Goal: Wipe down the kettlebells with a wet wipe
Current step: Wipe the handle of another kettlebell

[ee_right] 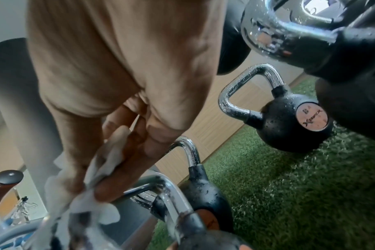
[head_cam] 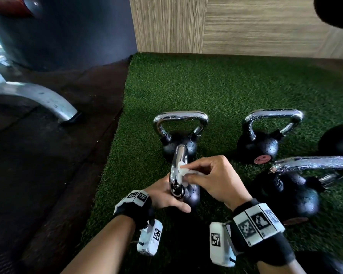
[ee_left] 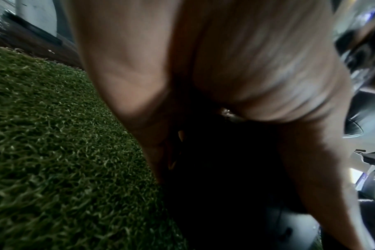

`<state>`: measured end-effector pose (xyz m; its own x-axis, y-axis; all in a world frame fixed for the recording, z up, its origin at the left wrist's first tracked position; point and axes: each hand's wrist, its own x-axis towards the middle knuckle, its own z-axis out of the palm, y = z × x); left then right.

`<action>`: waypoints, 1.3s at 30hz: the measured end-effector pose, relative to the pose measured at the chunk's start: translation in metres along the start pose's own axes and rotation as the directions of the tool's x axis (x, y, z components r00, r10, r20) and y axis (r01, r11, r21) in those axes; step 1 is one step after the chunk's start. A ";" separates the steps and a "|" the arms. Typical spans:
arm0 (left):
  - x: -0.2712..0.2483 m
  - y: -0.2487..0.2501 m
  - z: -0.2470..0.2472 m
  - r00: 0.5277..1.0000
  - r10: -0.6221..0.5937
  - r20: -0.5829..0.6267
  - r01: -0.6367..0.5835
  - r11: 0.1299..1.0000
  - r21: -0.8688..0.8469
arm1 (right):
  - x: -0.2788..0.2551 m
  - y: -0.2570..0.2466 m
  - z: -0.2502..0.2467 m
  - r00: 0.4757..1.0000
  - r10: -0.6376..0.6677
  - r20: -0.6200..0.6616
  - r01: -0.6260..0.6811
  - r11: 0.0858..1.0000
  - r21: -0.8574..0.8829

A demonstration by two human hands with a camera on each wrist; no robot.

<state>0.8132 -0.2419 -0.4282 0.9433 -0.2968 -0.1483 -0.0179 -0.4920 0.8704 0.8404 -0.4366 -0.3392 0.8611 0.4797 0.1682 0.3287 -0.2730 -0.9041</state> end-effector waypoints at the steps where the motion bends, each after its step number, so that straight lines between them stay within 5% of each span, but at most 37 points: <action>1: 0.000 -0.001 0.000 1.000 -0.013 -0.001 0.013 1.000 -0.007 | 0.001 -0.002 0.001 1.000 -0.001 -0.017 0.001 1.000 0.023; 4: 0.001 -0.002 -0.001 0.999 -0.040 -0.022 0.039 0.999 -0.028 | 0.003 -0.004 0.007 0.997 0.010 -0.072 -0.006 0.998 0.066; 10: -0.002 0.002 -0.001 0.997 -0.028 0.071 0.031 0.999 -0.035 | -0.009 0.001 0.013 0.985 0.152 0.076 -0.156 0.986 0.053; 17: -0.005 0.006 0.000 0.992 -0.034 0.120 0.030 0.999 0.033 | -0.013 0.009 0.016 0.979 0.185 0.088 -0.183 0.983 -0.029; 24: -0.006 0.011 0.003 0.990 0.009 0.142 0.008 0.993 -0.118 | -0.011 0.017 0.015 0.970 0.166 0.180 -0.152 0.984 -0.088; 35: -0.010 0.000 0.006 0.999 0.029 0.029 -0.030 0.999 0.034 | -0.015 0.032 0.014 0.906 0.185 0.380 -0.248 0.961 0.125; 39: -0.008 -0.005 0.008 1.000 0.009 0.018 -0.008 0.999 -0.036 | -0.014 0.035 0.011 0.871 0.174 0.459 -0.318 0.912 0.258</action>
<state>0.8033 -0.2439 -0.4350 0.9370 -0.3160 -0.1492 -0.0138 -0.4601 0.8877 0.8354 -0.4438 -0.3776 0.6294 0.7534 -0.1906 -0.0740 -0.1860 -0.9797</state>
